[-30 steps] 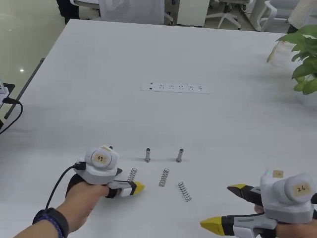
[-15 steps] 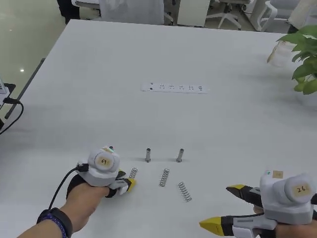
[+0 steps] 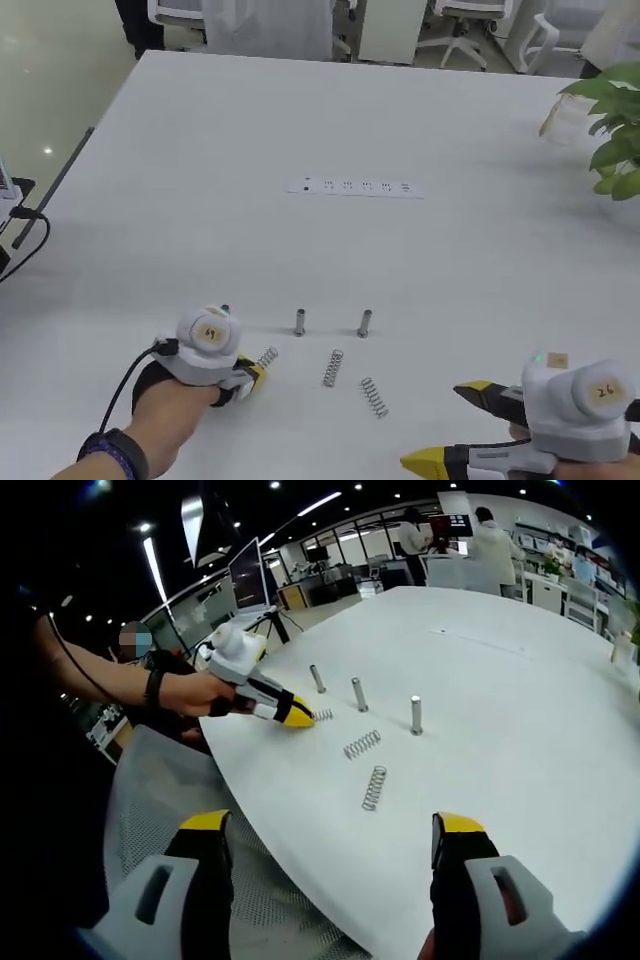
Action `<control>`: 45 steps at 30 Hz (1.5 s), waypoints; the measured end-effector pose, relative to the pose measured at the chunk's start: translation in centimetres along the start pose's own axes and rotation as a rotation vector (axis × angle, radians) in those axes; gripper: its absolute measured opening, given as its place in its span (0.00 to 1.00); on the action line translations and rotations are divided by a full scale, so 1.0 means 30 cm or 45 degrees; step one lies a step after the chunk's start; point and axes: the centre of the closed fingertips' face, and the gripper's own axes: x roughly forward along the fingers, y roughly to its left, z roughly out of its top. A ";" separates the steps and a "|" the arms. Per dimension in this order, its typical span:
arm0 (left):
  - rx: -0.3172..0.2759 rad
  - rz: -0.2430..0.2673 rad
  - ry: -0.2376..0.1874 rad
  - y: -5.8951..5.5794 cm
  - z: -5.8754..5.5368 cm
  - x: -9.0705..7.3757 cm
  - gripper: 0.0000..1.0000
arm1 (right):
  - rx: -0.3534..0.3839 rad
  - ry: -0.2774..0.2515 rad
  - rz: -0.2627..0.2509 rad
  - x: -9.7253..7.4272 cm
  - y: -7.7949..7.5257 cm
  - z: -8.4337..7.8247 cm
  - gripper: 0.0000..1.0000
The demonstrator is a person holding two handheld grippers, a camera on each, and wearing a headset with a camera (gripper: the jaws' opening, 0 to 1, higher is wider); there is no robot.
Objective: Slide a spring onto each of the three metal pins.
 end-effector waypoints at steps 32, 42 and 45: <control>0.100 -0.092 -0.046 -0.040 -0.031 -0.195 0.02 | -0.009 -0.009 0.159 0.144 0.087 0.051 0.71; 0.183 -0.182 -0.068 -0.113 0.006 -0.216 0.02 | -0.023 -0.013 0.207 0.165 0.111 0.077 0.65; 0.210 -0.203 -0.073 -0.138 0.016 -0.220 0.02 | -0.030 -0.010 0.220 0.170 0.116 0.083 0.64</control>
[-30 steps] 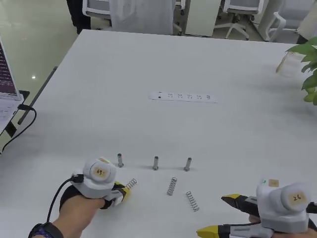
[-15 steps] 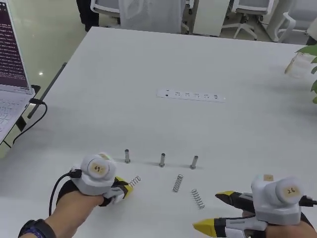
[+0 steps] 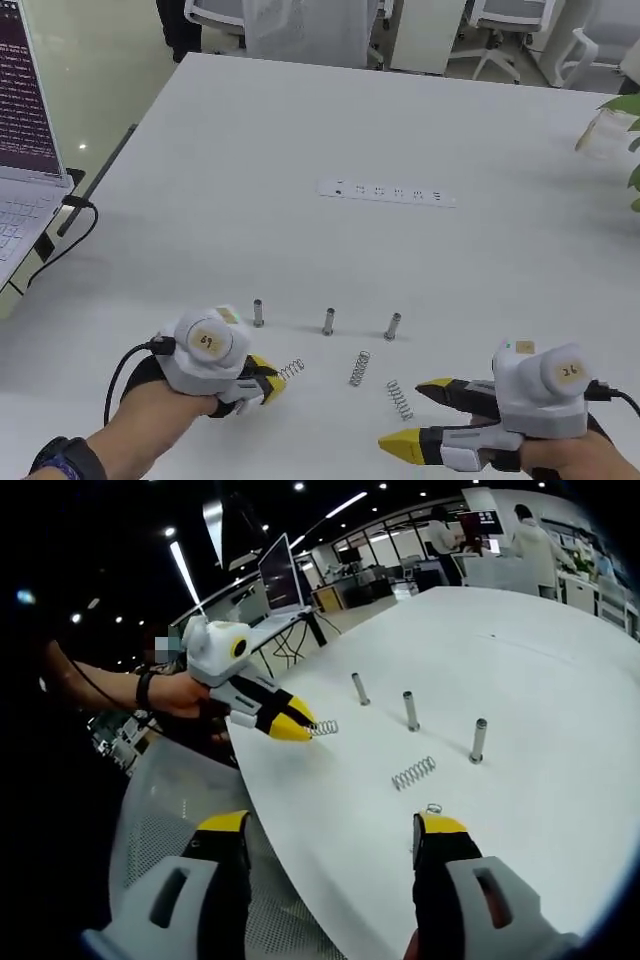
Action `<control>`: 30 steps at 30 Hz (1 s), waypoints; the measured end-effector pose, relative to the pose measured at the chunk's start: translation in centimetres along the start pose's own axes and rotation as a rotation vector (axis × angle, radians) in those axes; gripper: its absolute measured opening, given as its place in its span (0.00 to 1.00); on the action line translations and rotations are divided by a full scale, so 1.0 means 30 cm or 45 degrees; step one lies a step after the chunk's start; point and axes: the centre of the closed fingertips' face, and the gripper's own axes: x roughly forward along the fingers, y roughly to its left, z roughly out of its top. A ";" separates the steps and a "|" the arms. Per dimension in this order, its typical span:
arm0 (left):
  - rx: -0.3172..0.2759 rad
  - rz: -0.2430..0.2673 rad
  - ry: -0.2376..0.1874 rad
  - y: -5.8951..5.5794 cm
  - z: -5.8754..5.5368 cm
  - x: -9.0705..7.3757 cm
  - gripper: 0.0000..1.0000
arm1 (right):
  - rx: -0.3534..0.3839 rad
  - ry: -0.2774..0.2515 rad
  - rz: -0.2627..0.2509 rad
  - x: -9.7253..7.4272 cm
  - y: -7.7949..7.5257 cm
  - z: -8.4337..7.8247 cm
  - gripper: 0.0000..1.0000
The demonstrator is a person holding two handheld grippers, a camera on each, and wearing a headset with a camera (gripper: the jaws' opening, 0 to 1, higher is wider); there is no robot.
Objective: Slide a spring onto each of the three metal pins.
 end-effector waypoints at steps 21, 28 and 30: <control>0.180 -0.157 -0.028 -0.179 0.102 0.016 0.02 | -0.036 -0.038 0.127 0.033 0.048 0.039 0.48; 0.233 -0.215 -0.041 -0.256 0.132 0.026 0.02 | -0.034 -0.046 0.146 0.036 0.051 0.042 0.42; 0.252 -0.232 -0.040 -0.276 0.135 0.027 0.02 | -0.035 -0.052 0.149 0.036 0.049 0.046 0.40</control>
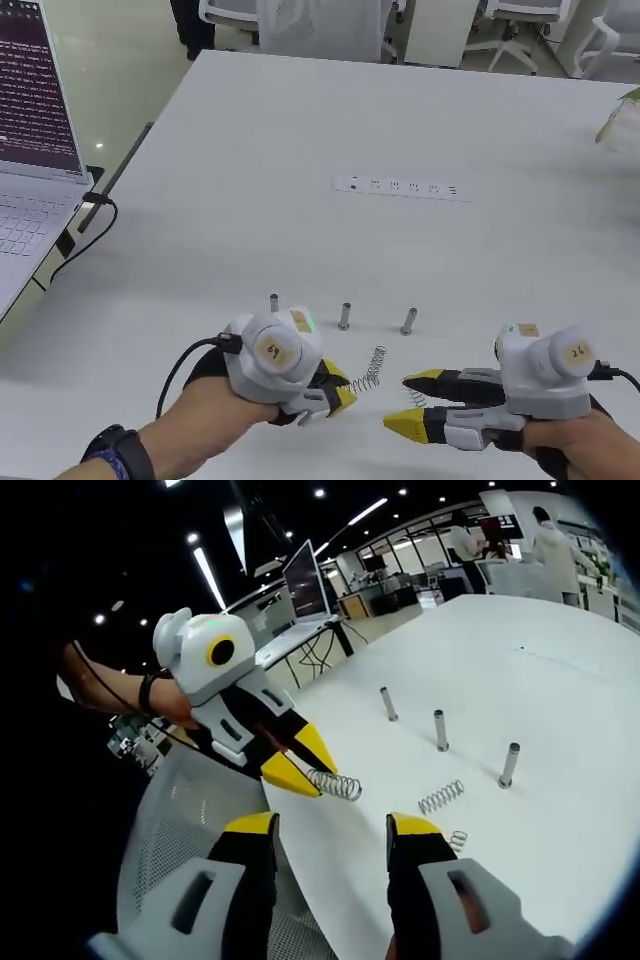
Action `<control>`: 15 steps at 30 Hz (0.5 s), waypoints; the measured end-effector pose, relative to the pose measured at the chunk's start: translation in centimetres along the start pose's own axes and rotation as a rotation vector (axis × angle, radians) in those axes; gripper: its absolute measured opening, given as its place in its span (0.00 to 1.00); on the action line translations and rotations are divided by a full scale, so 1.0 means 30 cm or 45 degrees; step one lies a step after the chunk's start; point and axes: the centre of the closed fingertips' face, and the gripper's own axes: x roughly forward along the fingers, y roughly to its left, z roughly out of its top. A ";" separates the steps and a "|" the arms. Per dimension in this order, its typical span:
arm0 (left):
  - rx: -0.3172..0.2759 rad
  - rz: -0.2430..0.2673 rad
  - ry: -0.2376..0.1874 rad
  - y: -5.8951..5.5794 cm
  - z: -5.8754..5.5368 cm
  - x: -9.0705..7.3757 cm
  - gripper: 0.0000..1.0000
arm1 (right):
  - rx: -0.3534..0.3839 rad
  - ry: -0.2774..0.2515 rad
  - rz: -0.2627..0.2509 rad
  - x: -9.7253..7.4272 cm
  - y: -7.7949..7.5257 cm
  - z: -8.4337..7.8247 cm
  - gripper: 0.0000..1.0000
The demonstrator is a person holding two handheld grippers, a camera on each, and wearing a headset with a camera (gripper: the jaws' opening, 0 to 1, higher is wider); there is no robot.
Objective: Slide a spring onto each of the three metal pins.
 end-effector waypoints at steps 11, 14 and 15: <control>0.066 -0.049 -0.013 -0.045 0.034 -0.006 0.02 | -0.004 -0.023 0.038 0.013 0.016 0.018 0.27; 0.077 -0.056 -0.018 -0.049 0.038 -0.009 0.02 | -0.012 -0.021 0.047 0.018 0.021 0.022 0.22; 0.082 -0.058 -0.016 -0.050 0.037 -0.010 0.02 | -0.020 -0.016 0.050 0.021 0.024 0.022 0.21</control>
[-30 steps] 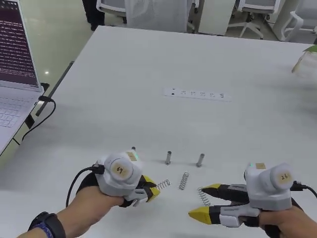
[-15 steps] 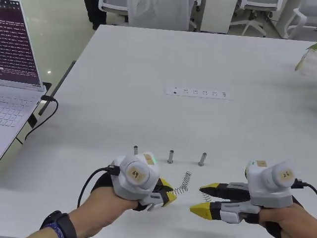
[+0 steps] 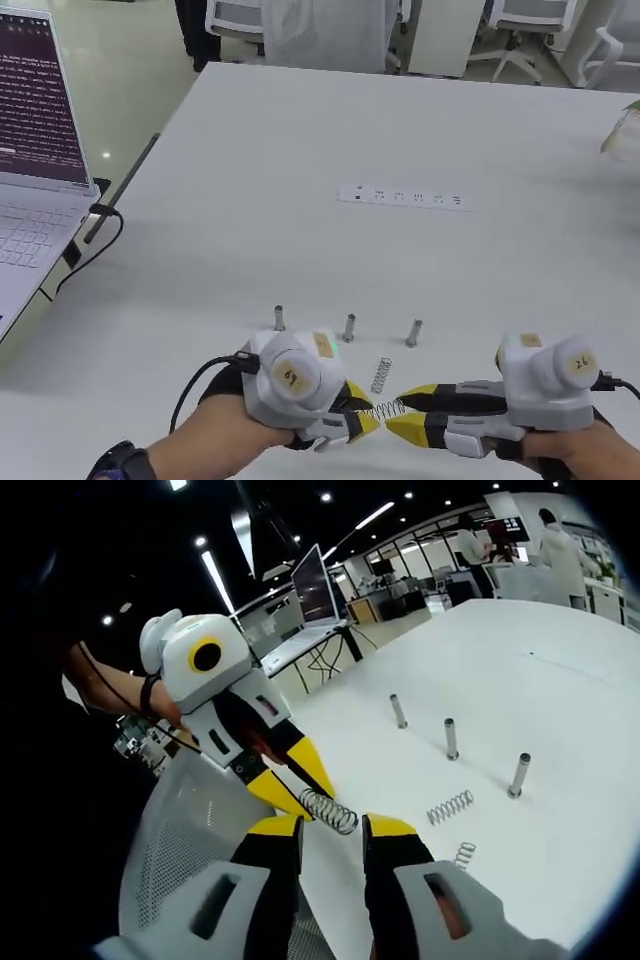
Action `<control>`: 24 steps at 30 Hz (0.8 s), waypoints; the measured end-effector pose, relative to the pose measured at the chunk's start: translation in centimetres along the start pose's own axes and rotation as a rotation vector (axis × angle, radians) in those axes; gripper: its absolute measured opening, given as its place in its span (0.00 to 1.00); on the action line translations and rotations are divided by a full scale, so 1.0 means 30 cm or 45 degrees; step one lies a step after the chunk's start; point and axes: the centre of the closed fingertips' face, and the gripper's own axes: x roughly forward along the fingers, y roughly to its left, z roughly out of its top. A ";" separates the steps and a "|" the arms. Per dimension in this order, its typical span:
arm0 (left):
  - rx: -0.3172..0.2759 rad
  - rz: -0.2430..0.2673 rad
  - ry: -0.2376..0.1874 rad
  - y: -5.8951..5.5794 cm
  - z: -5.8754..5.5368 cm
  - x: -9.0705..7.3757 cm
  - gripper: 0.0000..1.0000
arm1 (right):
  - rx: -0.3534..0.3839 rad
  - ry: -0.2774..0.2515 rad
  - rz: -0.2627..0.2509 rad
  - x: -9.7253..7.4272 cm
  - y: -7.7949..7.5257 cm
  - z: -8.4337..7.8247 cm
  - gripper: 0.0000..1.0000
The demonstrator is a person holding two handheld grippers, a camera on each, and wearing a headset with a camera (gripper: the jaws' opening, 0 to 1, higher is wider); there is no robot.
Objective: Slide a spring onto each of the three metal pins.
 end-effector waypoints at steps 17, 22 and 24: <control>0.064 -0.012 0.025 -0.016 -0.018 -0.012 0.02 | -0.001 -0.011 0.032 0.001 0.026 0.019 0.10; 0.076 -0.013 0.022 -0.017 -0.016 -0.009 0.02 | -0.019 0.012 0.026 0.003 0.026 0.019 0.10; 0.076 -0.012 0.022 -0.016 -0.017 -0.005 0.02 | -0.027 0.021 0.025 0.005 0.026 0.019 0.10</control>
